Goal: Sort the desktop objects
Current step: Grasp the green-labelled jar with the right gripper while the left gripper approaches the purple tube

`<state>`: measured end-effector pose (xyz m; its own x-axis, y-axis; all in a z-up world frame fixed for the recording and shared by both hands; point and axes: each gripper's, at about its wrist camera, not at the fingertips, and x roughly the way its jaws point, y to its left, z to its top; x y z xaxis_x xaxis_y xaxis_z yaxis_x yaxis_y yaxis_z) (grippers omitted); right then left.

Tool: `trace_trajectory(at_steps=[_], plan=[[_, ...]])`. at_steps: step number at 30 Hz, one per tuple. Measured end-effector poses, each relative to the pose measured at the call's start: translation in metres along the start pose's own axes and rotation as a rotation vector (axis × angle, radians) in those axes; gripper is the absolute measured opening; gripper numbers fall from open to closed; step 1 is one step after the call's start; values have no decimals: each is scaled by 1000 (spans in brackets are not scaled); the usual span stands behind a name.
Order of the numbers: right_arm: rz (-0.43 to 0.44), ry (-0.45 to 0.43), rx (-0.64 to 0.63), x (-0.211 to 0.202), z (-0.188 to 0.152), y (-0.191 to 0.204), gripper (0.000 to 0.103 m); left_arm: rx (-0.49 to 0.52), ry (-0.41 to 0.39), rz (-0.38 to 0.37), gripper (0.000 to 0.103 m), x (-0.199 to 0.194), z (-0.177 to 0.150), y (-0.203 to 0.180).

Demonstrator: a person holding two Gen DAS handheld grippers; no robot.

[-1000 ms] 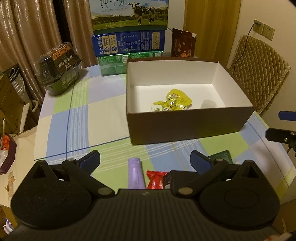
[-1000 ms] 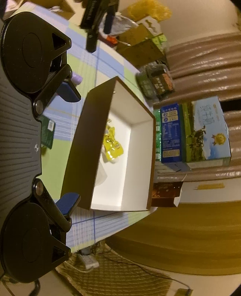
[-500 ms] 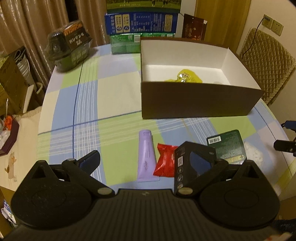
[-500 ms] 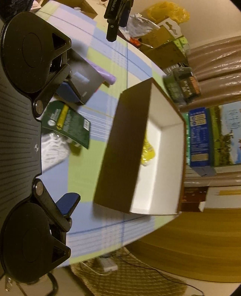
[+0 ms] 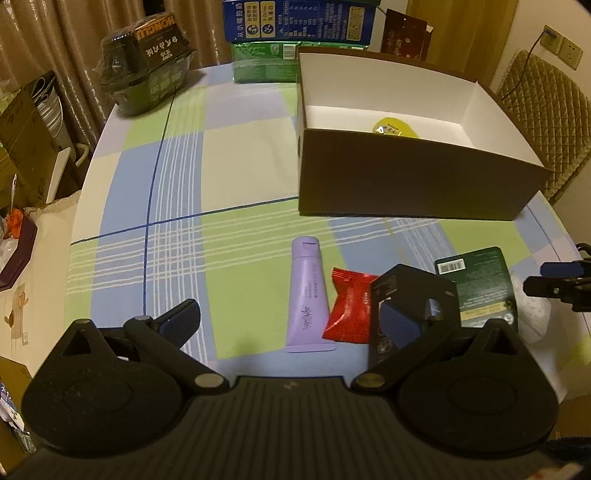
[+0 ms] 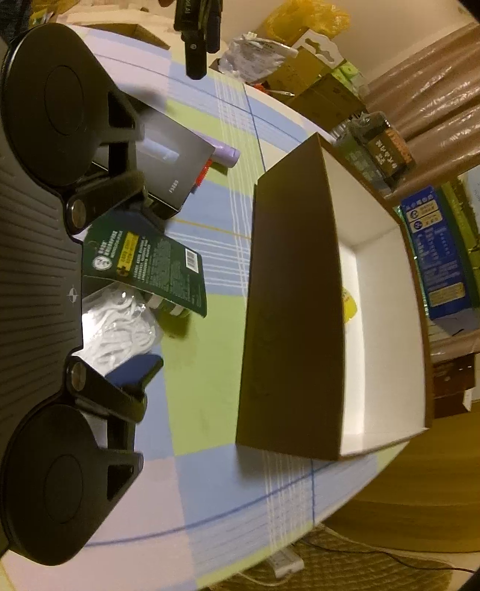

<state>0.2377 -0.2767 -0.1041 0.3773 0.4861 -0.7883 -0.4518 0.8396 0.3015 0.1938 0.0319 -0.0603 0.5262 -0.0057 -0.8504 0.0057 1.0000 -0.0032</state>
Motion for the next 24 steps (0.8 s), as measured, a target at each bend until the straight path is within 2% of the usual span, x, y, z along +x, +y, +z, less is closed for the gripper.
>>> trace_trajectory(at_steps=[2, 9, 11, 14, 18, 24], plan=[[14, 7, 9, 8, 3, -1, 55, -5, 8, 5, 102, 4, 1, 2], [41, 43, 48, 33, 17, -8, 39, -12, 30, 9, 102, 20, 4, 6], [51, 63, 42, 38, 19, -6, 23, -8, 39, 11, 101, 25, 4, 8], [33, 69, 1, 38, 23, 2, 7, 4, 54, 10, 97, 34, 3, 9], [-9, 47, -109, 32, 30, 23, 0, 10, 69, 3, 95, 44, 3, 11], [34, 41, -169, 26, 39, 48, 0, 21, 76, -24, 91, 55, 9, 12]])
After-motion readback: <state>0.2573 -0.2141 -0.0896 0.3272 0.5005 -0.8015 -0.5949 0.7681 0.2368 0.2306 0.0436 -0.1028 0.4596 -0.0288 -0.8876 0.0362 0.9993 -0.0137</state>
